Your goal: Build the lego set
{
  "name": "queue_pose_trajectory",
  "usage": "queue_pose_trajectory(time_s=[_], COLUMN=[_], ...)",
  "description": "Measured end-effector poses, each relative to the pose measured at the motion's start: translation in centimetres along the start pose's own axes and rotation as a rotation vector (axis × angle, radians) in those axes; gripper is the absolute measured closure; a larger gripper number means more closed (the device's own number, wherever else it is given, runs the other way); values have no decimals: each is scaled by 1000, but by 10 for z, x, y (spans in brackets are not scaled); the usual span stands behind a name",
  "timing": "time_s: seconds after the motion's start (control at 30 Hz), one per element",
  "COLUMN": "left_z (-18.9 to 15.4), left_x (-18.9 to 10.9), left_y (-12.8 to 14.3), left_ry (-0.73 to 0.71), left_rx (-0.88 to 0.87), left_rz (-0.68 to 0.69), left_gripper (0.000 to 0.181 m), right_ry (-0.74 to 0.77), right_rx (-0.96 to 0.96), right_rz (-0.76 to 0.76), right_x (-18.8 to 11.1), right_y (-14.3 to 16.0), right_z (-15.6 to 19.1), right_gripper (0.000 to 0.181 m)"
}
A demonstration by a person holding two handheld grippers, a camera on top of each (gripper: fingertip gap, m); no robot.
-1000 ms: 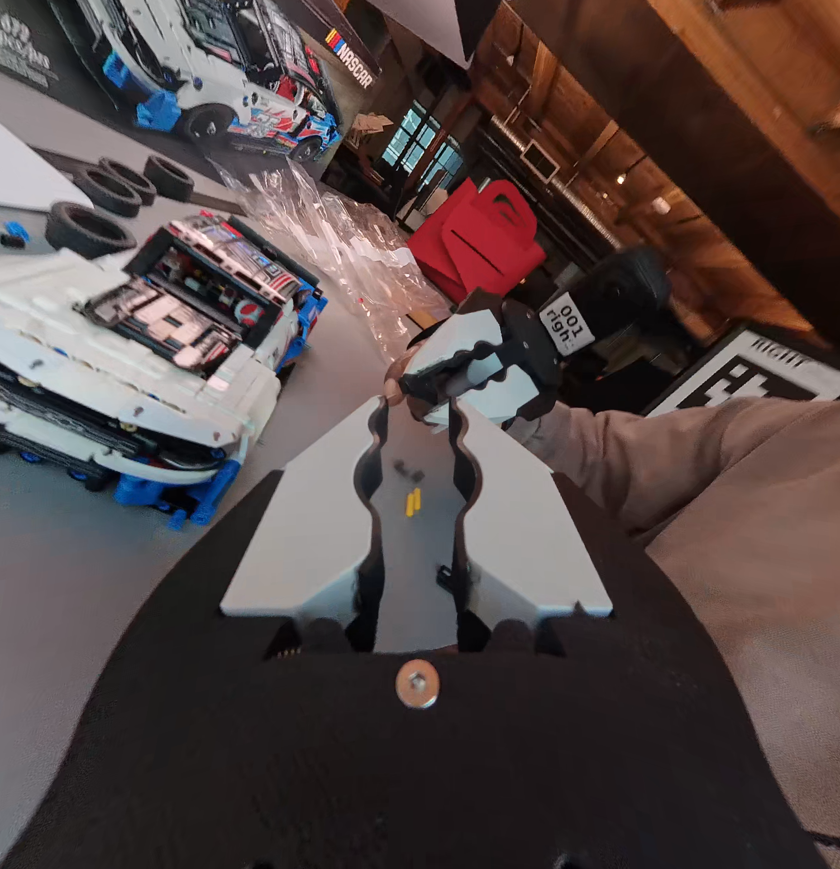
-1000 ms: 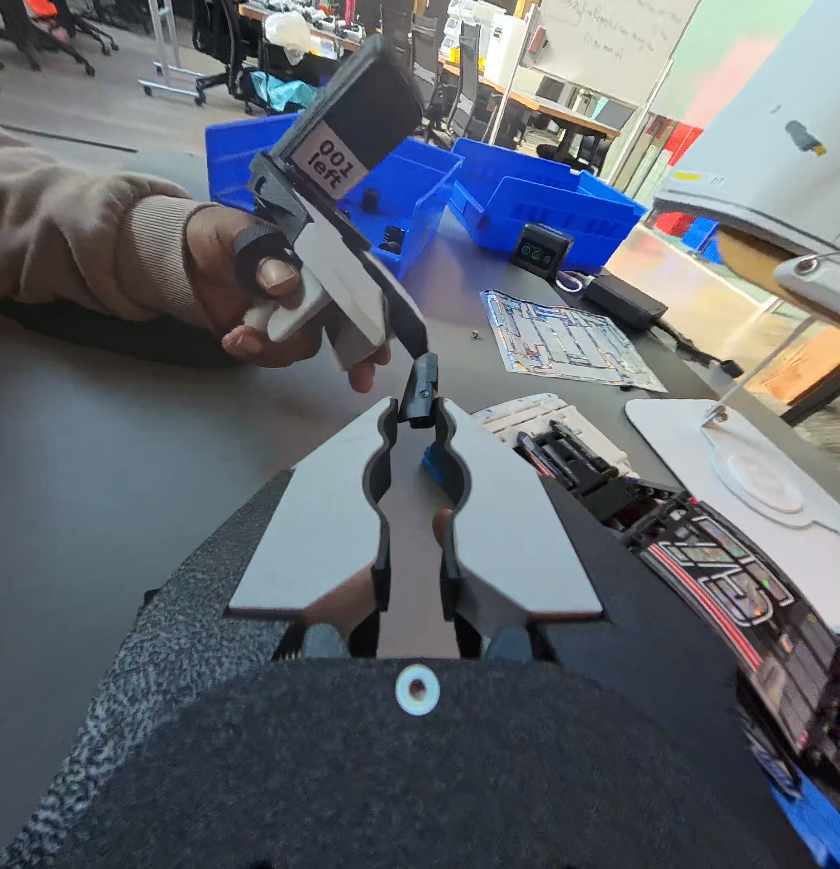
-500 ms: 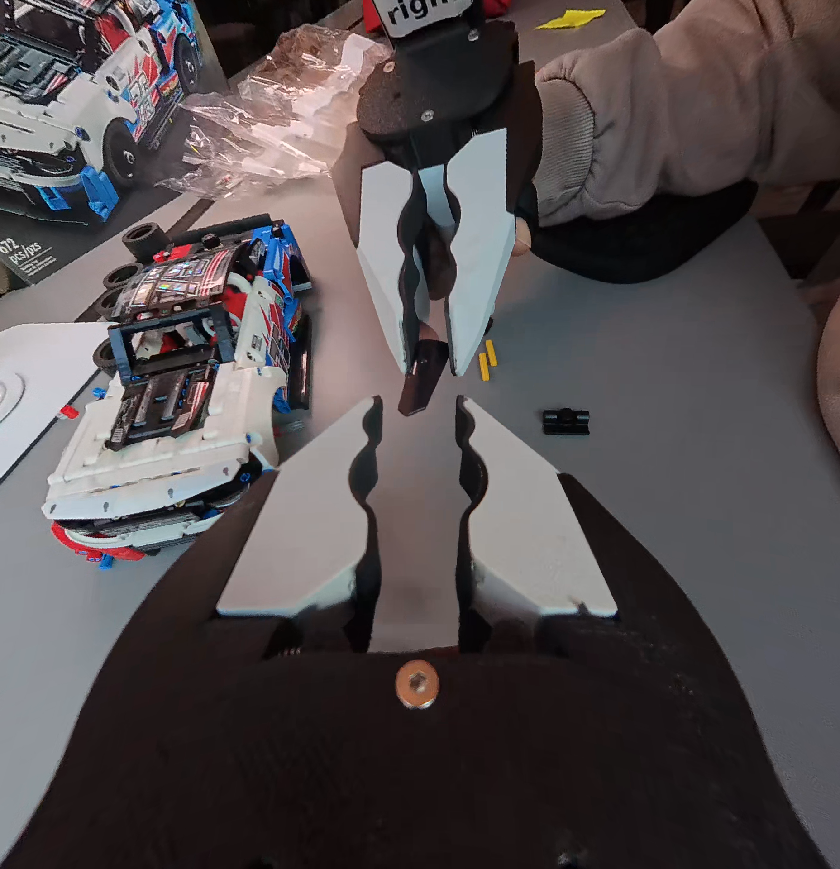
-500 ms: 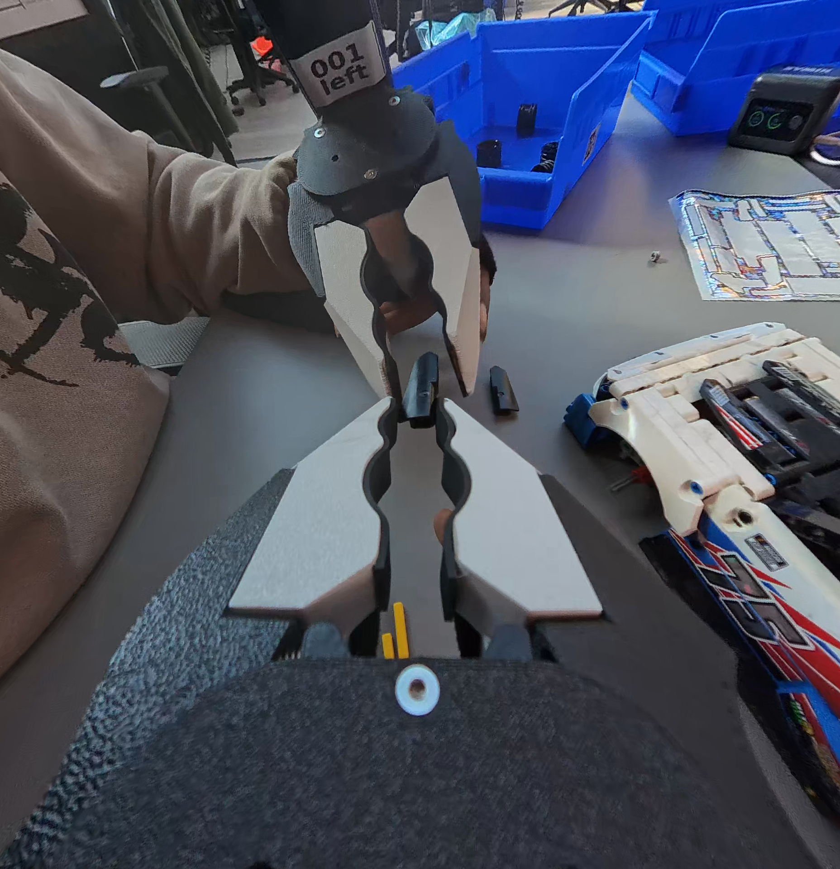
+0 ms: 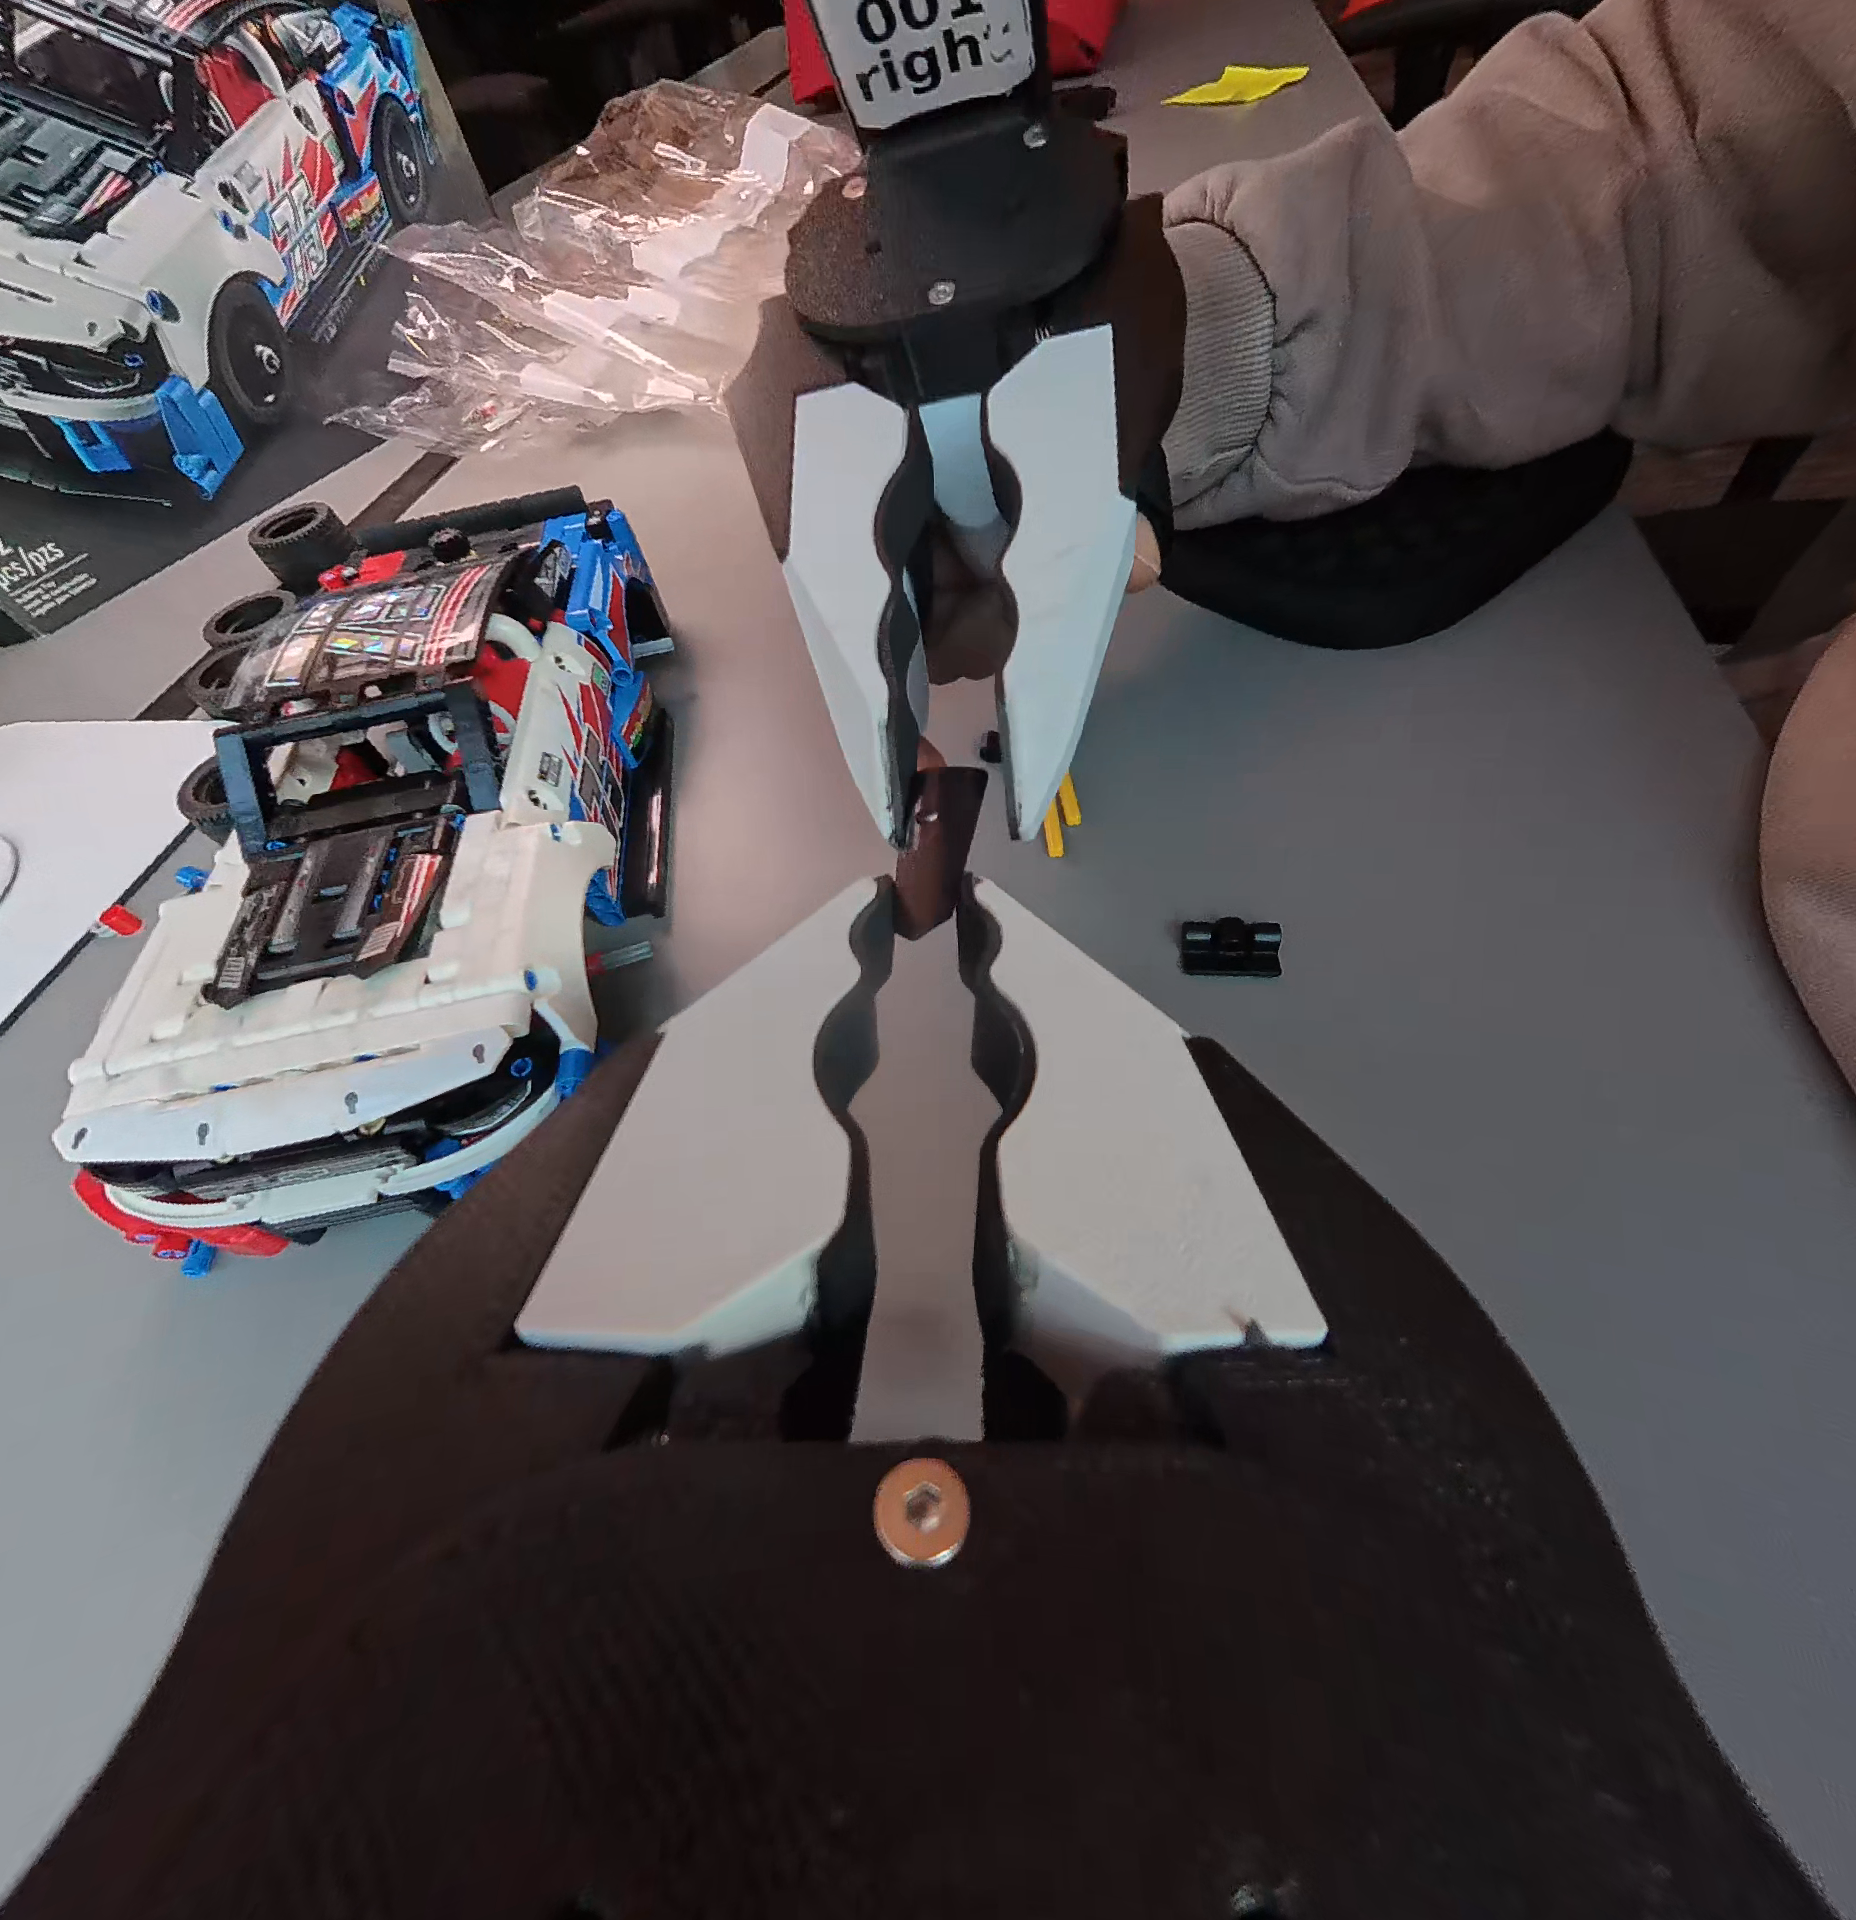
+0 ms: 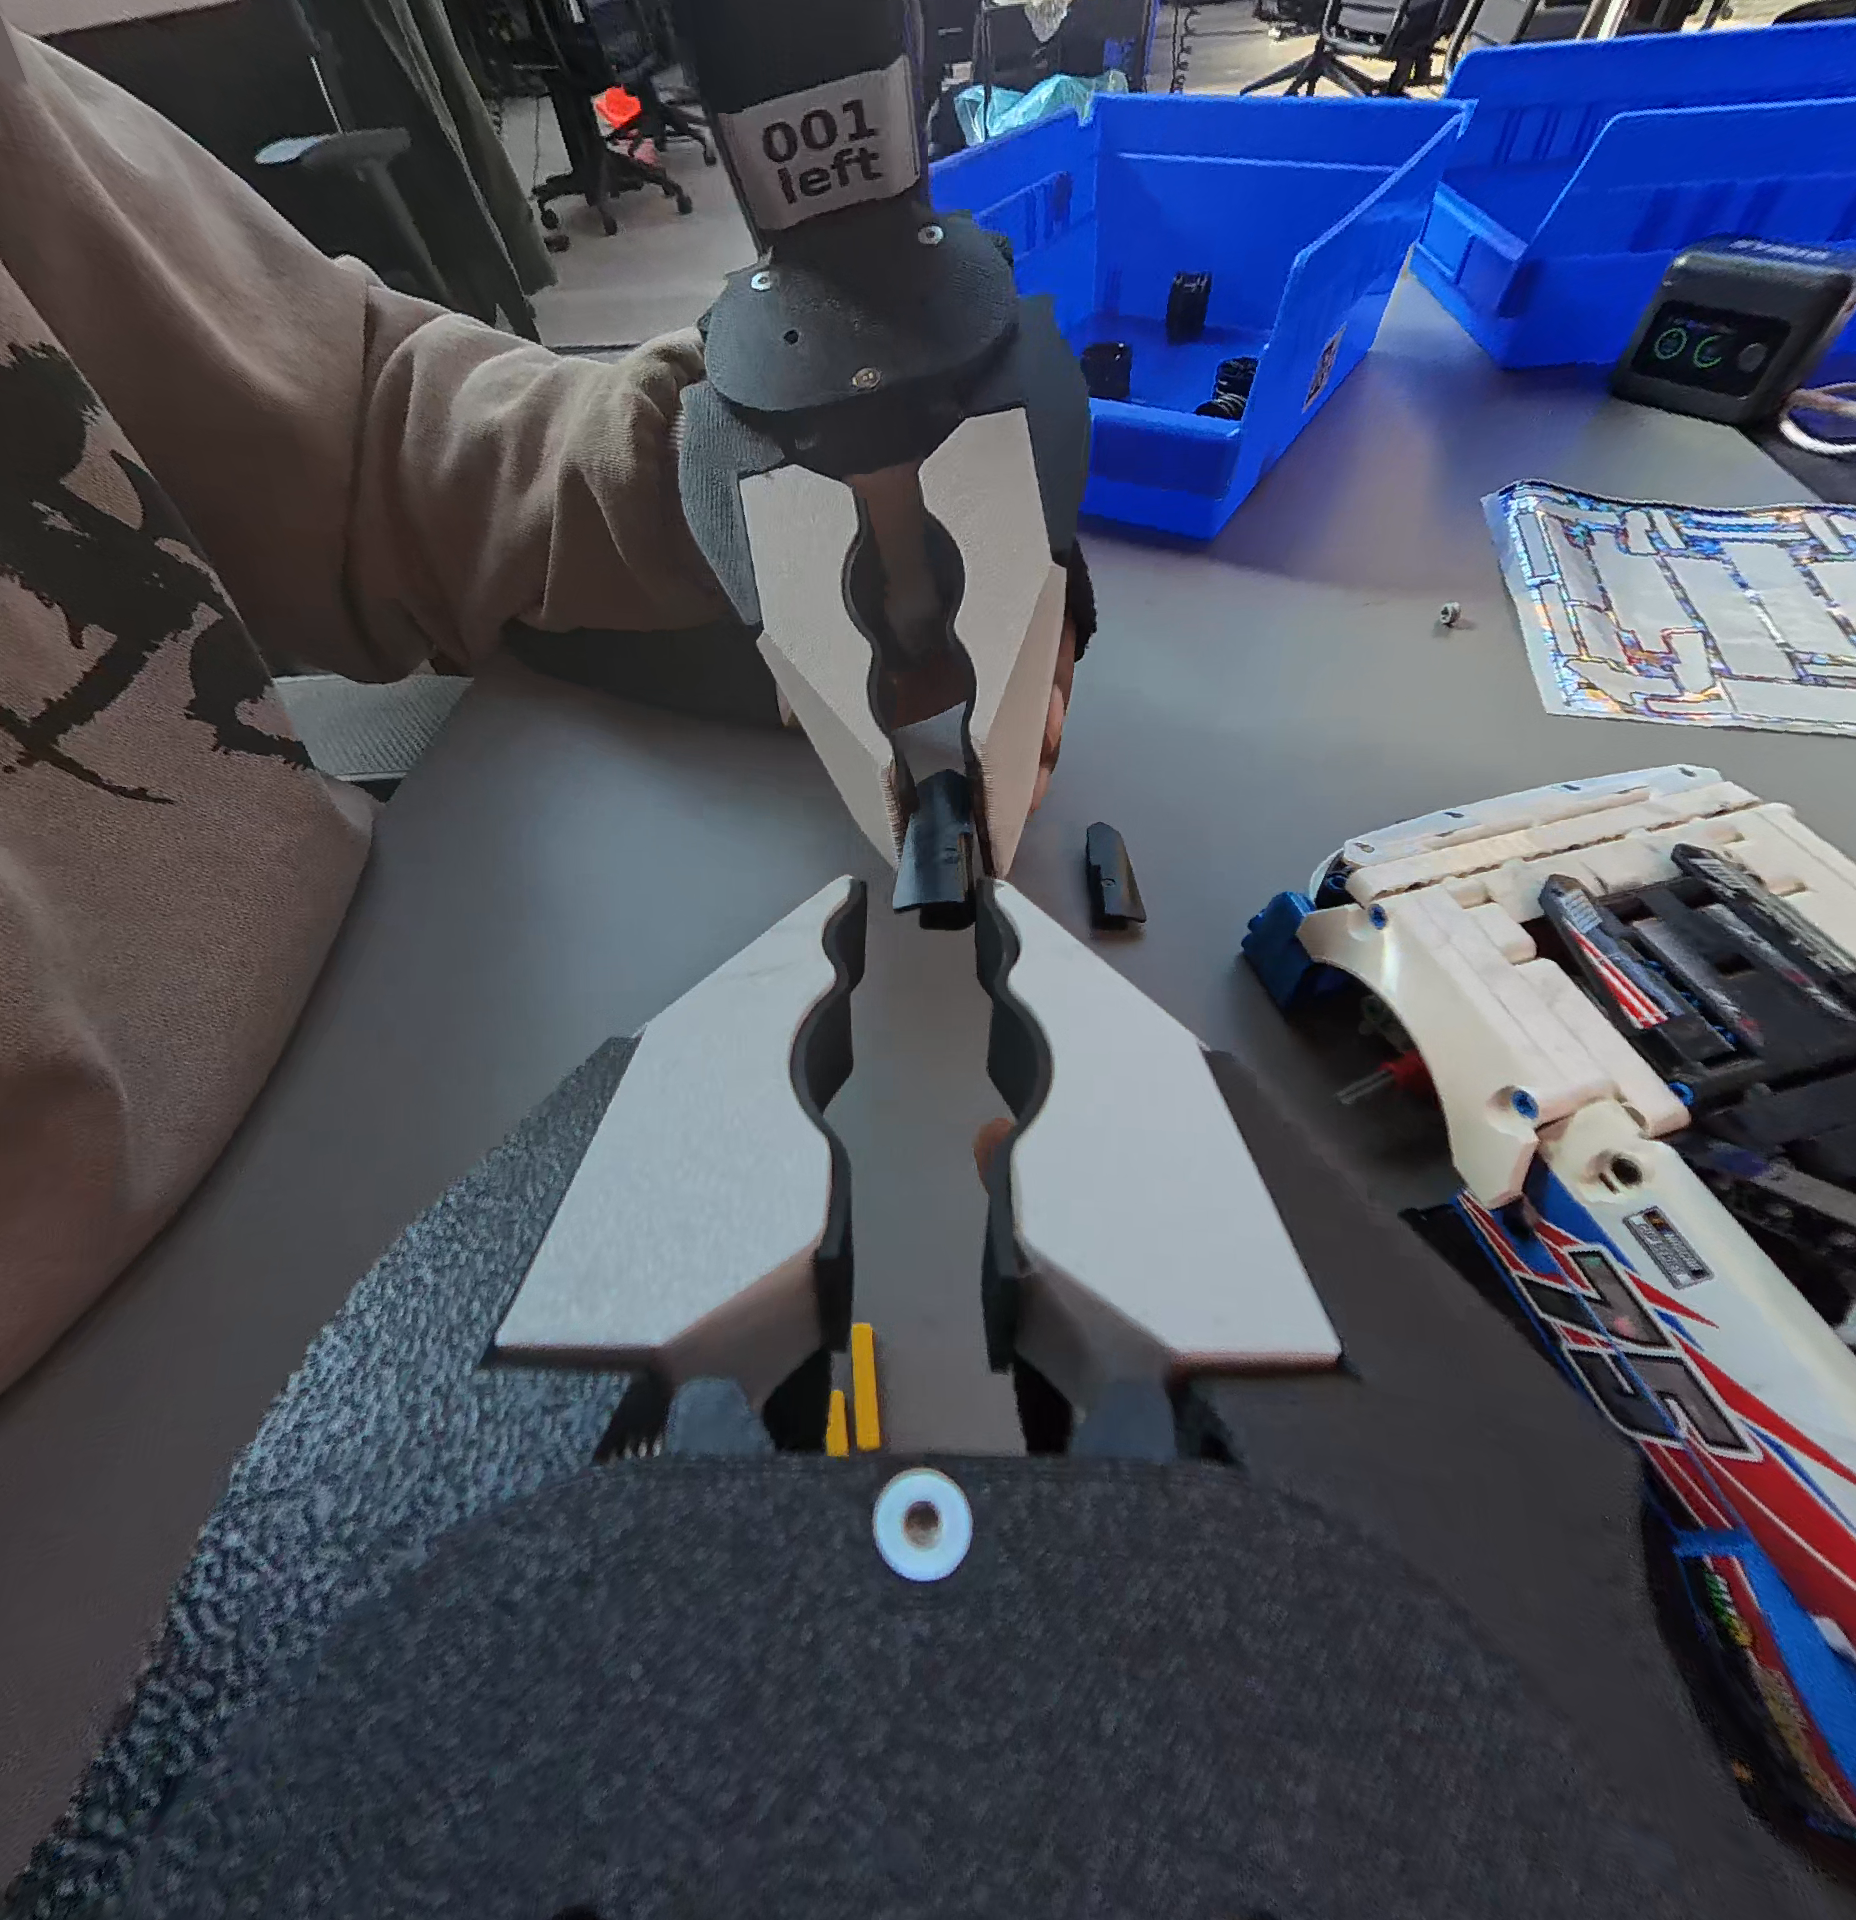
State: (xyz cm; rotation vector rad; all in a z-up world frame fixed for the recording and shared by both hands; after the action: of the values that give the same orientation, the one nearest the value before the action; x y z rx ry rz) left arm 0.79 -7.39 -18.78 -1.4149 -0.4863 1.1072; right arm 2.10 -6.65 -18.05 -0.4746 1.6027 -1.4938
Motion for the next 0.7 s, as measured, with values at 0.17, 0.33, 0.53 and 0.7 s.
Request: queue_pose_trajectory(time_s=[0.17, 0.33, 0.53, 0.7], left_z=[0, 0, 5, 7], left_x=[-4, -8, -12, -13], left_y=[-7, -16, -22, -22], left_ry=[76, 239, 330, 326], left_rx=[-166, -531, -756, -766], left_rz=[-35, -68, -122, -131], left_gripper=[173, 173, 174, 174], right_ry=[10, 8, -9, -9], right_rx=[-20, 52, 87, 106], right_rz=[-30, -94, -136, -163], right_x=[-3, -6, -9, -10], right_y=[-6, -13, -17, -21], right_z=[0, -3, -4, -6], right_gripper=[164, 174, 172, 168])
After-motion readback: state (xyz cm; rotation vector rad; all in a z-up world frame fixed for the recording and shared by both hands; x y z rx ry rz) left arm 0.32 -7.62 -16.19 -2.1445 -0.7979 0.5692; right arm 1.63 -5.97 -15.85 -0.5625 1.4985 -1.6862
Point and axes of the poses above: each gripper's, where its closed fingertips meet, x out along the fingers, y out of its underside, z = x × y across the jaws, the point moved 1 cm from there along -x, back along the fingers, and after that the axes turned 7 degrees about -y, right-handed, at the moved point
